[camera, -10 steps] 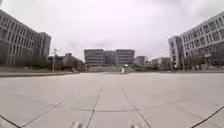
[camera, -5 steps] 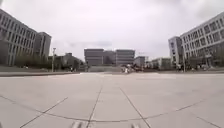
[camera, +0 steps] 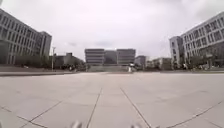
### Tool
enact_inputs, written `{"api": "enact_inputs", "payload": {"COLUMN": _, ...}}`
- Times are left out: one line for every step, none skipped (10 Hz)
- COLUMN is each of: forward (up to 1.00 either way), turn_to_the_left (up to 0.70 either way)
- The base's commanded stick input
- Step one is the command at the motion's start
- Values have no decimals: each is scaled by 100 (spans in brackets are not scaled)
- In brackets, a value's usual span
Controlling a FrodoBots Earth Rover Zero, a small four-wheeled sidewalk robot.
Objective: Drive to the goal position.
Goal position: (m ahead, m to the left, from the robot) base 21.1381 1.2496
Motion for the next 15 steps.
{"api": "enact_inputs", "payload": {"forward": 70, "turn_to_the_left": 0}}
{"api": "enact_inputs", "payload": {"forward": 70, "turn_to_the_left": 1}}
{"api": "enact_inputs", "payload": {"forward": 70, "turn_to_the_left": 0}}
{"api": "enact_inputs", "payload": {"forward": 70, "turn_to_the_left": 2}}
{"api": "enact_inputs", "payload": {"forward": 70, "turn_to_the_left": 2}}
{"api": "enact_inputs", "payload": {"forward": 70, "turn_to_the_left": 2}}
{"api": "enact_inputs", "payload": {"forward": 70, "turn_to_the_left": 2}}
{"api": "enact_inputs", "payload": {"forward": 70, "turn_to_the_left": 0}}
{"api": "enact_inputs", "payload": {"forward": 70, "turn_to_the_left": 1}}
{"api": "enact_inputs", "payload": {"forward": 70, "turn_to_the_left": 2}}
{"api": "enact_inputs", "payload": {"forward": 70, "turn_to_the_left": 0}}
{"api": "enact_inputs", "payload": {"forward": 70, "turn_to_the_left": 1}}
{"api": "enact_inputs", "payload": {"forward": 70, "turn_to_the_left": 2}}
{"api": "enact_inputs", "payload": {"forward": 70, "turn_to_the_left": 0}}
{"api": "enact_inputs", "payload": {"forward": 70, "turn_to_the_left": 1}}
